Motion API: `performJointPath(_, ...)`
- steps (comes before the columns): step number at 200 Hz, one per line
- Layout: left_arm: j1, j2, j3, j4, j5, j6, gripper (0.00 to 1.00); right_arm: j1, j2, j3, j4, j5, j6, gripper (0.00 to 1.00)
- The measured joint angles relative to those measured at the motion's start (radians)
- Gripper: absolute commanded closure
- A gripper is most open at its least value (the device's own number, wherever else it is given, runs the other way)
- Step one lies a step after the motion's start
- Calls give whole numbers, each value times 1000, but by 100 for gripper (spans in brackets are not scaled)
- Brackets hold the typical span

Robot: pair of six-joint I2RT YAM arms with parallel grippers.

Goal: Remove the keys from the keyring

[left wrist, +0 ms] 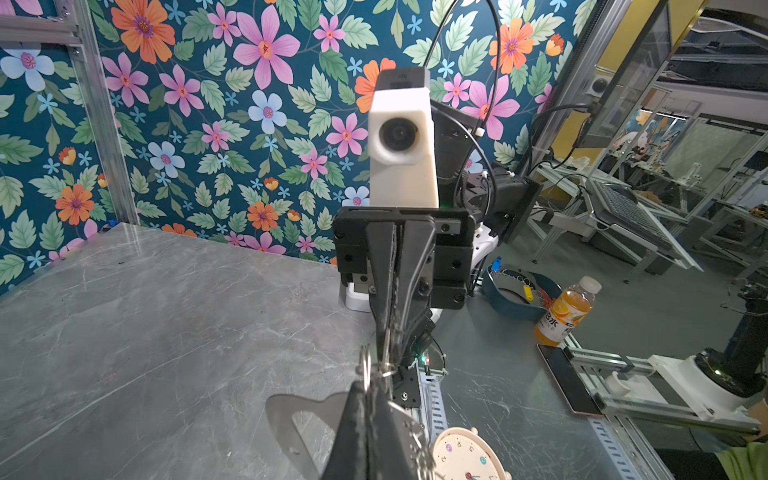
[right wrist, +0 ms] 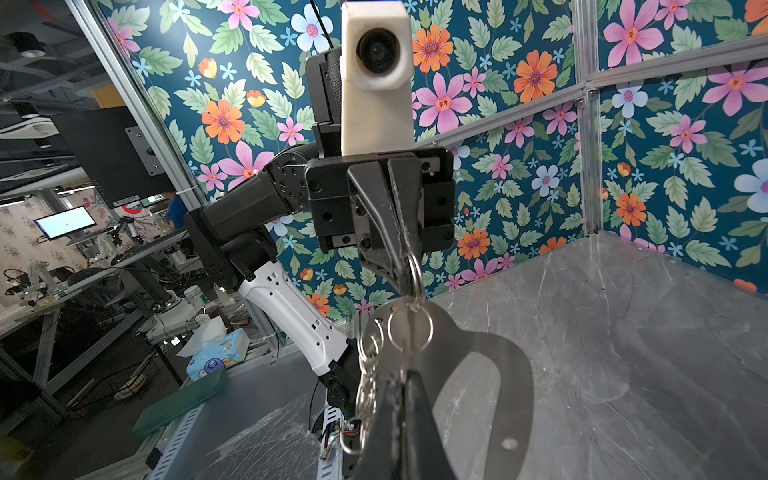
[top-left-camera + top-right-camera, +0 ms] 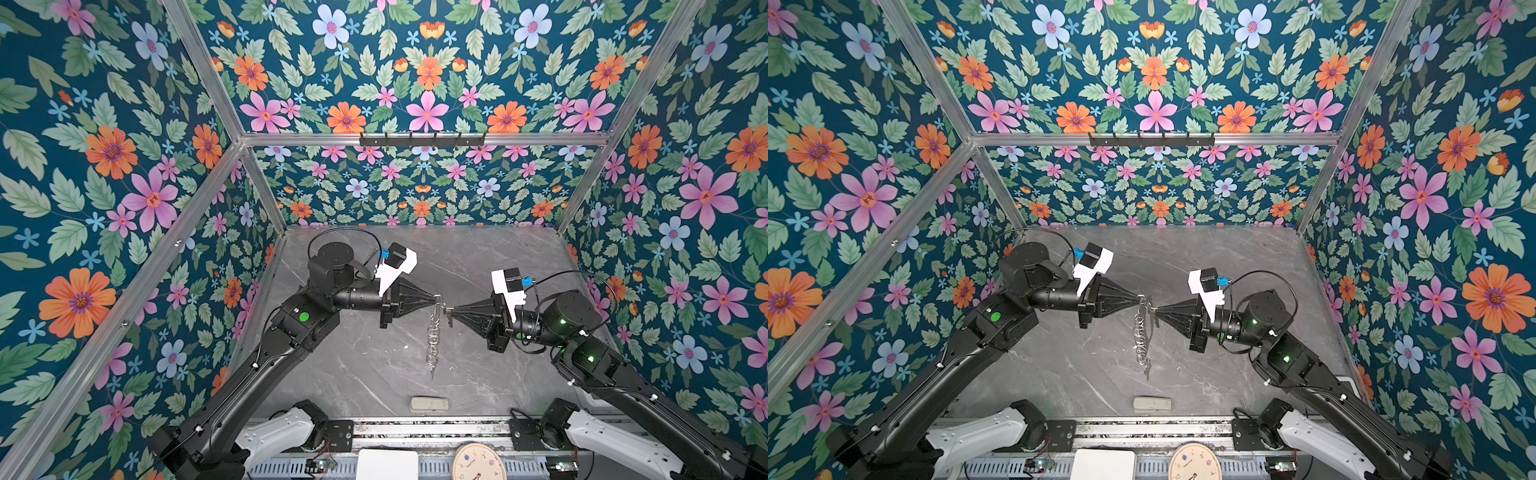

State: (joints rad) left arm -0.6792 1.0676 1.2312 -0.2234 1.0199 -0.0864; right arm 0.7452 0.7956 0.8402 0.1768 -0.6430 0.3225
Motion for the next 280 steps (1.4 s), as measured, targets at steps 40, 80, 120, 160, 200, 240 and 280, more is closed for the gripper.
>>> performJointPath(40, -1, 2, 0, -16, -15, 7, 100, 0, -13, -2, 0, 18, 0, 100)
performJointPath(80, -2, 3, 0, -17, -20, 7, 100, 0, -21, -2, 0, 32, 0, 100)
performJointPath(120, -2, 4, 0, -18, -24, 10, 100, 0, -26, -2, 0, 48, 0, 100)
performJointPath(160, -2, 5, 0, -20, -29, 12, 100, 0, -29, -2, 0, 62, -1, 100)
performJointPath(200, -2, 9, 0, -21, -30, 15, 100, 0, -31, 10, -7, 74, -1, 100)
performJointPath(240, -2, 15, 0, -26, -29, 23, 100, 0, -21, 31, -24, 75, -1, 100)
performJointPath(280, -2, 23, 0, -38, -21, 33, 100, 0, -6, 60, -52, 76, -11, 100)
